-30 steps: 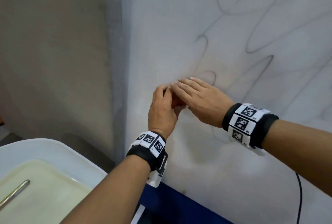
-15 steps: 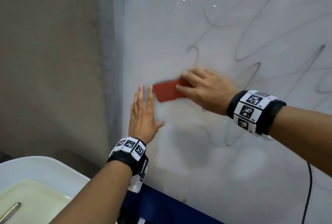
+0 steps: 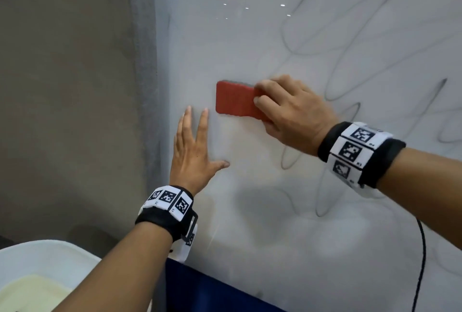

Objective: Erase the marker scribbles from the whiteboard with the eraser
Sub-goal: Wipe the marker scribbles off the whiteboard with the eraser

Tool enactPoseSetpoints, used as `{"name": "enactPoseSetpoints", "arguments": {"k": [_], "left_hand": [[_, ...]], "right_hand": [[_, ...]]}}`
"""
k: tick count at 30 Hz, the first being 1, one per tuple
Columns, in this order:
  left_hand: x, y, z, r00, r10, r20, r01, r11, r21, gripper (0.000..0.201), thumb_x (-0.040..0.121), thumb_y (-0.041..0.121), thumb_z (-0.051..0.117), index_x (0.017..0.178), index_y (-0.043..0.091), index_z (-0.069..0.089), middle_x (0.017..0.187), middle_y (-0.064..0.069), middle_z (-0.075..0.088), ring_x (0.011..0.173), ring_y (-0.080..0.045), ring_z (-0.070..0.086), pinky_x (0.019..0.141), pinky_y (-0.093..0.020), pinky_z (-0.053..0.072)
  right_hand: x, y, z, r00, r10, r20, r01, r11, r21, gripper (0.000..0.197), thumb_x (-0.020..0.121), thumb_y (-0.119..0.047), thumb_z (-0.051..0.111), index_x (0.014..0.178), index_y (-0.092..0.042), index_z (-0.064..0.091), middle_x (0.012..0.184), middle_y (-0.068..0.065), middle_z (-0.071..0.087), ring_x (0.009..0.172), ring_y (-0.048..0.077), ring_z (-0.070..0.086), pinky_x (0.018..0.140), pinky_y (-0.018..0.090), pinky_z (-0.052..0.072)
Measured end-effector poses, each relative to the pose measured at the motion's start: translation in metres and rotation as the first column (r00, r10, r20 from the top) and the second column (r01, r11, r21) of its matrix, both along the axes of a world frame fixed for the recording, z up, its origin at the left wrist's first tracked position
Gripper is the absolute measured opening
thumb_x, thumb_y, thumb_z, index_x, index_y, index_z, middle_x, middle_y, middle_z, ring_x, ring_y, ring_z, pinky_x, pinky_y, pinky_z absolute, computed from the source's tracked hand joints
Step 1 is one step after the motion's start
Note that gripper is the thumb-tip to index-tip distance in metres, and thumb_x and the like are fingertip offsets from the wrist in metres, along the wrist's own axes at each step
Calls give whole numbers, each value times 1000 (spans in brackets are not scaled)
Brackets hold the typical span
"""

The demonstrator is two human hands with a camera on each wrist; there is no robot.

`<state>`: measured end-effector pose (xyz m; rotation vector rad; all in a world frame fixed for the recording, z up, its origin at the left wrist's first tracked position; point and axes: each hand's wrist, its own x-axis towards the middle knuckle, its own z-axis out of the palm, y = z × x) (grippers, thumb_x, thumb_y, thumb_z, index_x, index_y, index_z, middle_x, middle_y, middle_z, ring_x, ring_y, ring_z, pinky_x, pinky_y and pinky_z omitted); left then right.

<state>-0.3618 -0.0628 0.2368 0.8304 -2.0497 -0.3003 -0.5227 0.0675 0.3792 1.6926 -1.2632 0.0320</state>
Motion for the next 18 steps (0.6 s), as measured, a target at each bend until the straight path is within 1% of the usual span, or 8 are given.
{"name": "enactPoseSetpoints", "arguments": {"k": [2, 5, 8, 10, 12, 14, 16, 18], "left_hand": [[-2, -2, 16, 1000, -14, 6, 14, 999, -49, 134, 58, 44, 91, 156, 32, 1, 163, -6, -8, 150, -26, -1, 122, -48, 14], [-3, -5, 35, 999, -28, 34, 31, 997, -77, 135, 57, 46, 90, 156, 30, 1, 163, -5, -9, 150, -25, -4, 122, -51, 14], [-1, -8, 43, 999, -30, 37, 33, 995, -93, 135, 57, 48, 90, 157, 30, 2, 163, -5, -7, 150, -24, -4, 122, -51, 14], [1, -10, 45, 999, -35, 32, 38, 994, -98, 132, 58, 50, 89, 157, 31, 3, 163, -4, -6, 149, -22, -4, 122, -51, 14], [3, -11, 47, 999, -19, 33, 23, 993, -116, 127, 60, 52, 87, 157, 31, 6, 163, -4, -4, 149, -22, -2, 121, -50, 14], [3, -14, 49, 1000, -5, 19, 8, 990, -144, 124, 62, 54, 85, 156, 29, 9, 162, -4, -1, 147, -22, 0, 120, -51, 17], [3, -17, 53, 1000, -12, -12, 10, 988, -151, 123, 62, 54, 85, 156, 29, 10, 161, -2, -1, 146, -20, -1, 120, -53, 19], [4, -19, 58, 1000, -18, 2, 18, 988, -151, 124, 63, 54, 85, 156, 29, 8, 162, 0, -3, 147, -17, -4, 120, -52, 17]], "right_hand": [[3, -2, -17, 999, -23, 24, 24, 999, -34, 21, 76, -9, 63, 97, -6, 62, 115, 16, 62, 95, 34, 55, 75, 41, 43], [7, 1, -44, 999, -38, -9, 38, 995, 91, 17, 80, -6, 62, 96, -7, 56, 110, 16, 61, 91, 34, 56, 78, 42, 46], [8, 3, -16, 999, -19, -46, 25, 991, 128, 20, 79, -7, 56, 99, -8, 53, 115, 15, 60, 93, 34, 56, 76, 42, 47], [8, 2, 15, 999, -41, -30, 42, 999, 35, 30, 77, -12, 57, 106, -8, 56, 119, 14, 60, 96, 35, 55, 75, 43, 44], [6, 0, 32, 998, -57, 13, 58, 997, -45, 46, 74, -15, 58, 120, -13, 58, 122, 14, 58, 98, 35, 52, 75, 44, 43], [6, 0, 18, 998, -54, 34, 57, 995, -81, 57, 69, -15, 59, 126, -19, 59, 125, 16, 57, 98, 34, 49, 75, 43, 42], [6, -1, -8, 1000, -18, 15, 19, 998, -59, 55, 69, -14, 58, 124, -18, 62, 125, 19, 57, 97, 34, 49, 76, 42, 43], [5, 1, -21, 1000, -10, -27, 11, 999, 34, 50, 73, -15, 51, 122, -18, 62, 127, 19, 57, 98, 34, 51, 80, 41, 47]]}}
